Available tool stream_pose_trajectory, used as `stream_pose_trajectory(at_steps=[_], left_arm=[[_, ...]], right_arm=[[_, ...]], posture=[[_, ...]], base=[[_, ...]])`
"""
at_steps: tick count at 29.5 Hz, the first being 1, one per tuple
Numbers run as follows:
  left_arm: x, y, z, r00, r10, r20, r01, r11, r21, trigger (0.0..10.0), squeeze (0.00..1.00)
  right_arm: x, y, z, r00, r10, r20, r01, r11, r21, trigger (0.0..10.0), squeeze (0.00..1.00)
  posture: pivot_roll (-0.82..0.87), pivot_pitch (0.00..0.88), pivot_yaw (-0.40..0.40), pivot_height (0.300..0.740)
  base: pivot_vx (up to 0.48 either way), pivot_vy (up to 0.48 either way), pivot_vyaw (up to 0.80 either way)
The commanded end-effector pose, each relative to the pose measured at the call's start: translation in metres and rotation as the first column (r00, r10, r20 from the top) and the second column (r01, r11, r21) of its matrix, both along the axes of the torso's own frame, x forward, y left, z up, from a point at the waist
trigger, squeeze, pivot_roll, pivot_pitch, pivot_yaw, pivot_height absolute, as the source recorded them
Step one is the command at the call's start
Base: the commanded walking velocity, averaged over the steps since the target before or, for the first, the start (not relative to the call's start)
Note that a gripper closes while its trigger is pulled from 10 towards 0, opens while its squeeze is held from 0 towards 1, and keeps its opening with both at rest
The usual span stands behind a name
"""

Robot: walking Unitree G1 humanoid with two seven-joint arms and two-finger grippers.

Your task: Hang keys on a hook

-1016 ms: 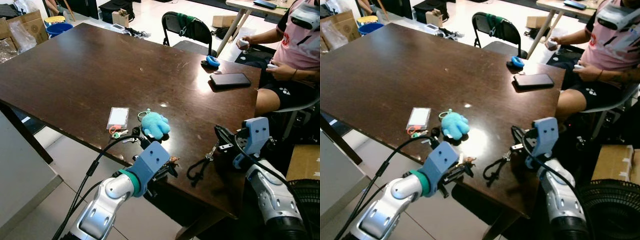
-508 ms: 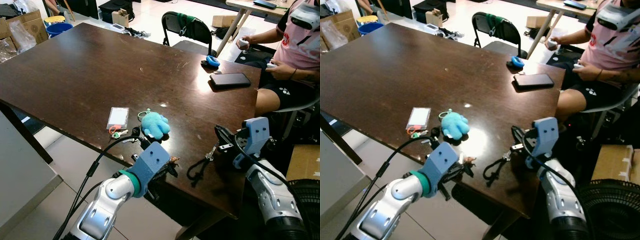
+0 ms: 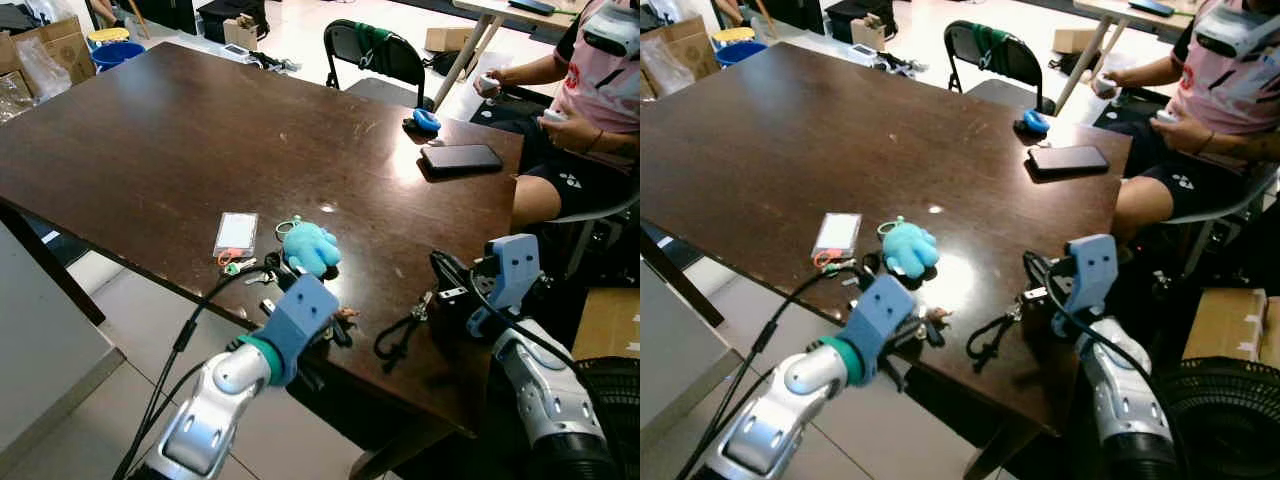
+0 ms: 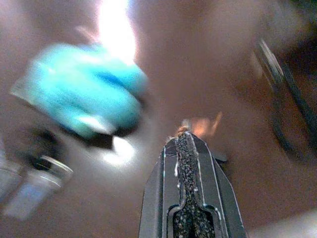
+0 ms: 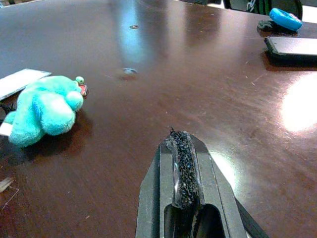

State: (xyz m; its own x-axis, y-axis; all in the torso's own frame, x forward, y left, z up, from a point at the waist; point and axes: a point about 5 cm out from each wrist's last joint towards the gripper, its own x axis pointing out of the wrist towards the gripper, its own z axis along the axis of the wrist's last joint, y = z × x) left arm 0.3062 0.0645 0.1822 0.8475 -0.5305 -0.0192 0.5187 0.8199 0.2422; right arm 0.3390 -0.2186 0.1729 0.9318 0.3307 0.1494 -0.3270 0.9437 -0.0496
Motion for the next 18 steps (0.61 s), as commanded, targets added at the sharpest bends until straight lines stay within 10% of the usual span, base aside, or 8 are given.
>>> stream_pose_trajectory(at_steps=[1,10,18], left_arm=[[-0.001,0.004,0.013,0.998,0.026,0.051,-0.023,0.998,-0.058,10.0,0.0],[-0.001,0.016,0.04,0.986,0.104,0.128,-0.088,0.988,-0.124,10.0,0.0],[-0.002,0.016,0.016,0.986,0.154,0.07,-0.148,0.986,-0.08,10.0,0.0]], right_arm=[[-0.002,0.0,-0.002,1.0,-0.004,-0.002,0.004,1.0,0.005,10.0,0.0],[0.001,0.005,0.001,1.0,0.007,0.011,-0.007,1.0,0.017,10.0,0.0],[0.003,0.01,0.003,1.0,0.013,0.025,-0.013,0.999,0.032,10.0,0.0]], posture=[[0.05,0.18,0.076,0.74],[0.05,0.166,0.076,0.74],[0.07,0.146,0.076,0.74]], base=[[0.0,0.0,0.0],[0.0,0.0,0.0],[0.0,0.0,0.0]])
